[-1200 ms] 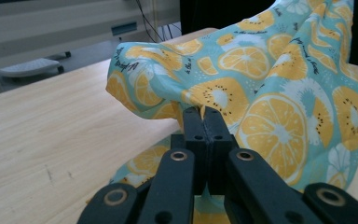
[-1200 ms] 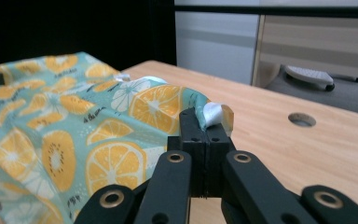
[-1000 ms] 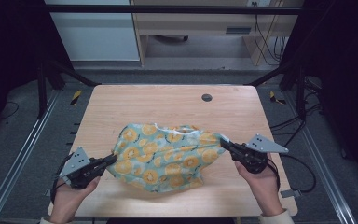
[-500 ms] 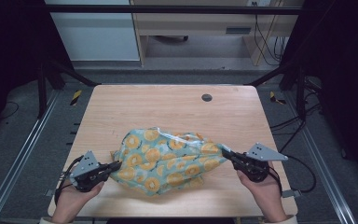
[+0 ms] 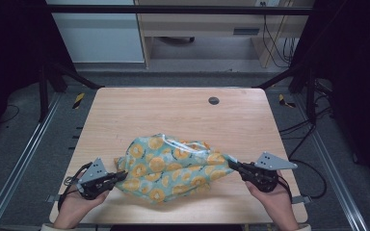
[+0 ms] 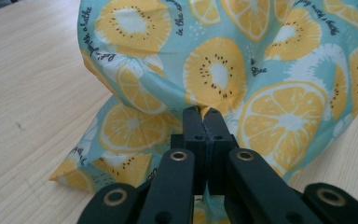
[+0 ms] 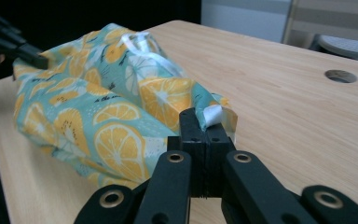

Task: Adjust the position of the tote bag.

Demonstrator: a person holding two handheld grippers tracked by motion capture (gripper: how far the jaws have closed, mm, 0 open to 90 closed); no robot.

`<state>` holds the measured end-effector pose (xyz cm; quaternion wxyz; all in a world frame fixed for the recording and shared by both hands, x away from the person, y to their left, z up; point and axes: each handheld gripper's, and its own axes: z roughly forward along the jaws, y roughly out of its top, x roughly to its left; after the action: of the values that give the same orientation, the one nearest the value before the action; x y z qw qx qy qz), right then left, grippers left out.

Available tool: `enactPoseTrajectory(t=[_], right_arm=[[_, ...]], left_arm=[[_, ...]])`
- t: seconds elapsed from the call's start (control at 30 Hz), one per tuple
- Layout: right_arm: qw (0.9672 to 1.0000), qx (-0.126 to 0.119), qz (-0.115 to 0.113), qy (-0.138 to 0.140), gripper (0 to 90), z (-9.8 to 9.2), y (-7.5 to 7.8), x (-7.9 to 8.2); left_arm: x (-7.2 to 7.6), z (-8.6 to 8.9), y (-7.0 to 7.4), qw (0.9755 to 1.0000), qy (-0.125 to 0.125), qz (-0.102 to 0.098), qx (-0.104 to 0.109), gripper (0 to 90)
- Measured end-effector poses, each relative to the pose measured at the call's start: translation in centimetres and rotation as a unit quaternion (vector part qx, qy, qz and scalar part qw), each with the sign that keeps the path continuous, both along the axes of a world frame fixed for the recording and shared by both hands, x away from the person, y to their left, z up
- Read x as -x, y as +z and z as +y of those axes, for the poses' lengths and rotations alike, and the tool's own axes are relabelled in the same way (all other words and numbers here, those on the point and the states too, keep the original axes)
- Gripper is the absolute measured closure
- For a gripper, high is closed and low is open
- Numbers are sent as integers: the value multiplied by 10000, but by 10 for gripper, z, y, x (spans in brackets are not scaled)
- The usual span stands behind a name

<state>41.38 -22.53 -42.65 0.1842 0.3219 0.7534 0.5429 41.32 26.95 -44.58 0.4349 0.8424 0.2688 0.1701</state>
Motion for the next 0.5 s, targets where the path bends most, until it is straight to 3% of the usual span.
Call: enactPoseTrajectory(t=[0.3, 0.5], right_arm=[[9988, 211, 129, 431, 900, 7, -9, 1], [9948, 629, 392, 704, 900, 18, -23, -3]], left_arm=[[-3, -4, -7, 9992, -105, 110, -358, 900], [-9, -7, -15, 9978, -64, 180, -636, 900]])
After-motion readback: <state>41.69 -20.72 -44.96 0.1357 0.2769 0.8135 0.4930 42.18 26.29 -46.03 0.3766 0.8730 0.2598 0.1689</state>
